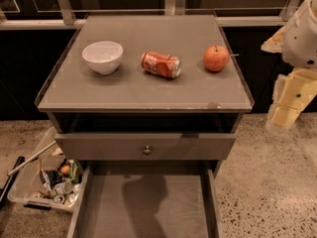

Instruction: Place coke can into middle drawer

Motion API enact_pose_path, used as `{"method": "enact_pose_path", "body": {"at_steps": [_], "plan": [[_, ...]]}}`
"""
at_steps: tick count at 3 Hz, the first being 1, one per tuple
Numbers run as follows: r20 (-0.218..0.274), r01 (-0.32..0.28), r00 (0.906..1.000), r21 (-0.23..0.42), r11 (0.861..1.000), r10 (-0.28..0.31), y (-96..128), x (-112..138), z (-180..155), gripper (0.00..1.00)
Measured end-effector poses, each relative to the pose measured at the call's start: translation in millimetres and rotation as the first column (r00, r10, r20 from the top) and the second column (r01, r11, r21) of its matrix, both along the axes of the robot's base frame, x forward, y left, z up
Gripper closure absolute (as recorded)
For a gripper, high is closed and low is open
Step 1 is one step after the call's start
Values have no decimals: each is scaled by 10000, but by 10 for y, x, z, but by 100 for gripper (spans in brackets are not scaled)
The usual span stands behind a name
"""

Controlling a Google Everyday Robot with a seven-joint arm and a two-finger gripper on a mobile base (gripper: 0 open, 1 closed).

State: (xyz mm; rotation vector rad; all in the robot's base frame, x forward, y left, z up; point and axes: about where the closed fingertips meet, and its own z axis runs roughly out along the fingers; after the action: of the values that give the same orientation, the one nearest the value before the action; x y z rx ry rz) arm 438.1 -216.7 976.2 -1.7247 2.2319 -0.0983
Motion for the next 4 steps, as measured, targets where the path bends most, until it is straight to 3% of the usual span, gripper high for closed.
{"method": "enact_pose_path", "body": {"at_steps": [1,2,3,4], "plan": [[2,-2,10000,1,10000,2,1,0,0,0],[331,-364,9988,147,9992,359,204,92,30,0],[879,-1089,9907,511,9927,1041,497,326,91,0],[1575,-1729,9753,1101,9788,1546,783,681,183,0]]}}
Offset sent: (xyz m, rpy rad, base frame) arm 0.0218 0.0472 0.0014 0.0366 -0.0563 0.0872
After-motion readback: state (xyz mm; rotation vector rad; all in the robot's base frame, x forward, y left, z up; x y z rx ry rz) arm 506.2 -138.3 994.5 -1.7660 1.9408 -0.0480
